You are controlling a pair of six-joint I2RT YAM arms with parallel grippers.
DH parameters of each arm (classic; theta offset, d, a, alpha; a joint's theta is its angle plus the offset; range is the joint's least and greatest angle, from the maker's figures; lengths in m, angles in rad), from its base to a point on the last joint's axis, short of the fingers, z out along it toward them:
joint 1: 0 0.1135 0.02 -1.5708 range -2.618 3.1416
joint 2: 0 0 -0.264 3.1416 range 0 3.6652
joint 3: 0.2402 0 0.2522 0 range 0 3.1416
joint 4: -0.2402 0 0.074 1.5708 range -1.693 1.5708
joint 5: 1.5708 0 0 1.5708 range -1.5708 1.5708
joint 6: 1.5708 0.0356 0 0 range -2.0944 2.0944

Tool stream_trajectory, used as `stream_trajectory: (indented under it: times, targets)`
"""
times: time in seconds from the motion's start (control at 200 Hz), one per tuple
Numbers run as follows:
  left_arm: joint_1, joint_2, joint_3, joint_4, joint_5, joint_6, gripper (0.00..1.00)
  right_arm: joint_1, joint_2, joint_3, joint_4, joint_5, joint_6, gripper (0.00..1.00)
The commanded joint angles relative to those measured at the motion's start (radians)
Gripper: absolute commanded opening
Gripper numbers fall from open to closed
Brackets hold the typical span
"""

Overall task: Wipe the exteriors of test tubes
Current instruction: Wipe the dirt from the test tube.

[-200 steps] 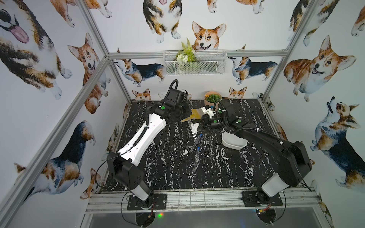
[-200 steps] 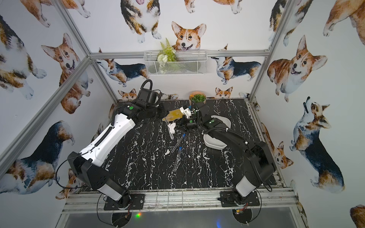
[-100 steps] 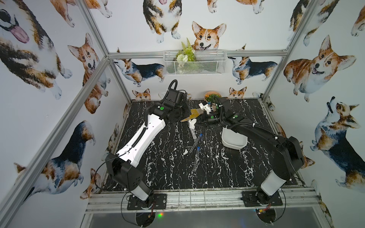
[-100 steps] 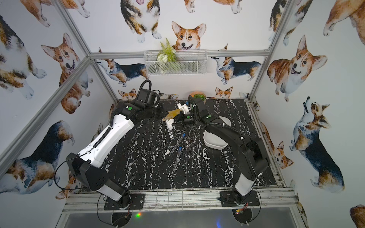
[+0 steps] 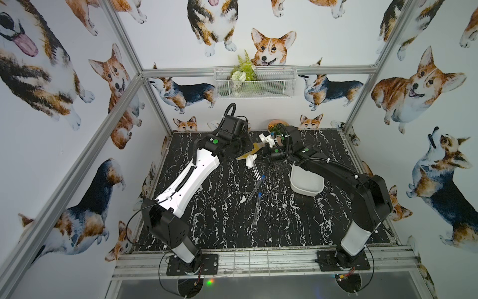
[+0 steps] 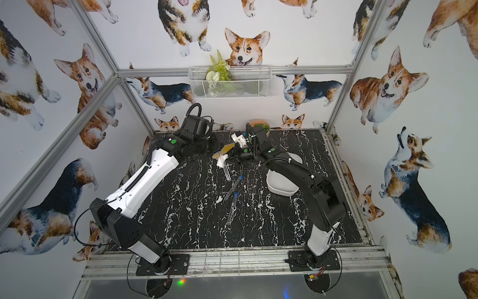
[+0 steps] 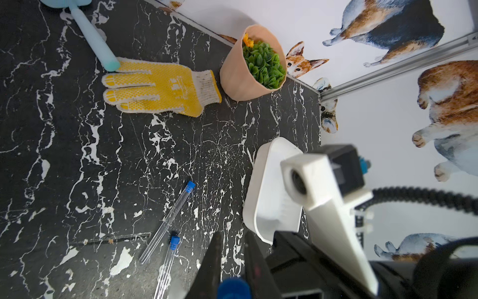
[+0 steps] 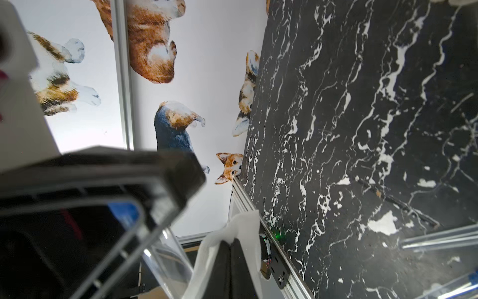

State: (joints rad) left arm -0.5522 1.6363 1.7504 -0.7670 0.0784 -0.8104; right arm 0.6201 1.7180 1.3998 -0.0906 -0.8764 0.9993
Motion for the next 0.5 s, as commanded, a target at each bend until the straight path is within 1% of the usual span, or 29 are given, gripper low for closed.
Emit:
stream_trajectory:
  times: [0.0,0.035,0.14,0.26,0.421,0.441,0.496]
  targets:
    - [0.004,0.016,0.035,-0.017,-0.025,0.034,0.10,0.001,-0.068,-0.071,-0.005,-0.047,-0.014,0.00]
    - [0.005,0.041,0.041,-0.020,-0.027,0.041,0.10,0.002,-0.087,-0.089,-0.028,-0.046,-0.029,0.00]
    - [0.004,0.055,0.059,-0.037,-0.033,0.064,0.10,0.000,-0.132,-0.121,-0.086,-0.029,-0.065,0.00]
    - [-0.003,0.043,0.048,-0.046,-0.034,0.069,0.10,-0.001,-0.136,-0.115,-0.111,-0.001,-0.072,0.00]
    - [-0.024,0.030,0.010,-0.034,-0.035,0.030,0.10,-0.009,-0.064,-0.021,-0.114,0.024,-0.063,0.00]
    - [-0.026,-0.002,0.005,-0.031,-0.035,0.025,0.10,-0.011,-0.055,-0.008,-0.113,0.024,-0.062,0.00]
    - [-0.038,-0.012,-0.006,-0.026,-0.035,0.014,0.10,-0.015,-0.015,0.046,-0.113,0.024,-0.055,0.00]
